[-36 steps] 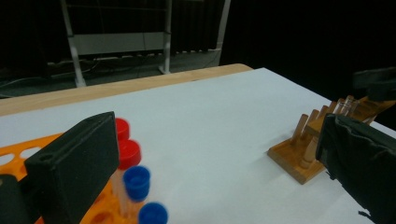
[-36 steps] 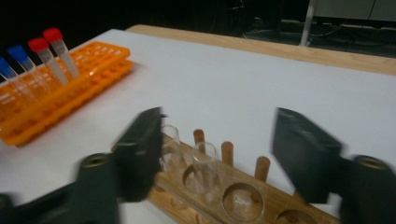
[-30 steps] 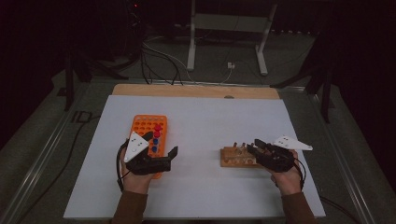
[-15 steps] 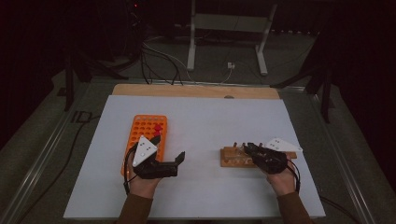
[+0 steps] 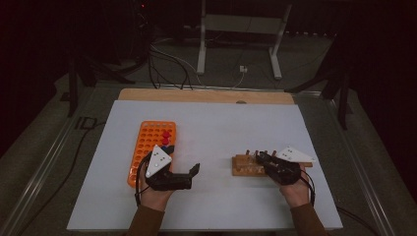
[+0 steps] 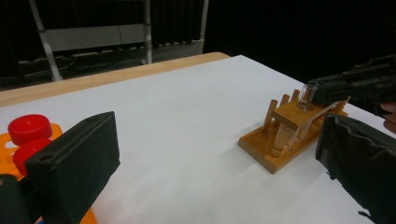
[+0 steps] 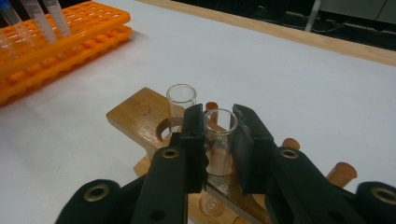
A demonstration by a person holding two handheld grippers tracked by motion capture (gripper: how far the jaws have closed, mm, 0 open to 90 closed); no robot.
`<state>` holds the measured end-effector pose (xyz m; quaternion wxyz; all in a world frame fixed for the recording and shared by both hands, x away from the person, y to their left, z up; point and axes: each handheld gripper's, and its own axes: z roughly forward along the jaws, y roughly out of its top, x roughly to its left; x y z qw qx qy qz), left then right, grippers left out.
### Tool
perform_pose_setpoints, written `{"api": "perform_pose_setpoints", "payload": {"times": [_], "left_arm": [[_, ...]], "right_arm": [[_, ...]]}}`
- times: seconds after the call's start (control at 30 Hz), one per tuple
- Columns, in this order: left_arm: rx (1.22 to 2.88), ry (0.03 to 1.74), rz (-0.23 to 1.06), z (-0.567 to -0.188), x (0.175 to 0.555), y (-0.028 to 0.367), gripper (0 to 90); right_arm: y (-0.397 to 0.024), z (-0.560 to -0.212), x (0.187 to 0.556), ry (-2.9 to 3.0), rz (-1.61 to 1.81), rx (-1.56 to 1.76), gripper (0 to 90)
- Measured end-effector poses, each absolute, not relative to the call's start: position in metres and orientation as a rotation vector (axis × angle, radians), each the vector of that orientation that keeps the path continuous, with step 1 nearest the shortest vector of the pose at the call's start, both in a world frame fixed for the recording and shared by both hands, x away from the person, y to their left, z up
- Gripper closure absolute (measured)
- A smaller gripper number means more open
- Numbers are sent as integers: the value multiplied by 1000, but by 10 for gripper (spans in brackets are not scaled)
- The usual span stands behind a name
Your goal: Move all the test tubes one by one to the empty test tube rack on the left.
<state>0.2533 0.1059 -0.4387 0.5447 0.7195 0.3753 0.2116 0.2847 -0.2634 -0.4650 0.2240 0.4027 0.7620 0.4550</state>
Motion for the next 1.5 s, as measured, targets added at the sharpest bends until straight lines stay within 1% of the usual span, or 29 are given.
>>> {"api": "perform_pose_setpoints", "payload": {"times": [0.2, 0.83, 1.2, 1.5], "left_arm": [[1713, 889, 490, -441, 253, 104, 4], [1725, 890, 475, -445, 254, 100, 4], [1745, 875, 472, -444, 252, 91, 5], [1782, 813, 437, -441, 253, 73, 11]], "right_arm": [[-266, -460, 284, 2084, 1267, 1125, 761], [-275, -426, 273, 1992, 1372, 1098, 761], [-269, -406, 261, 1987, 1396, 1016, 761], [-252, -404, 255, 2044, 1409, 957, 760]]}}
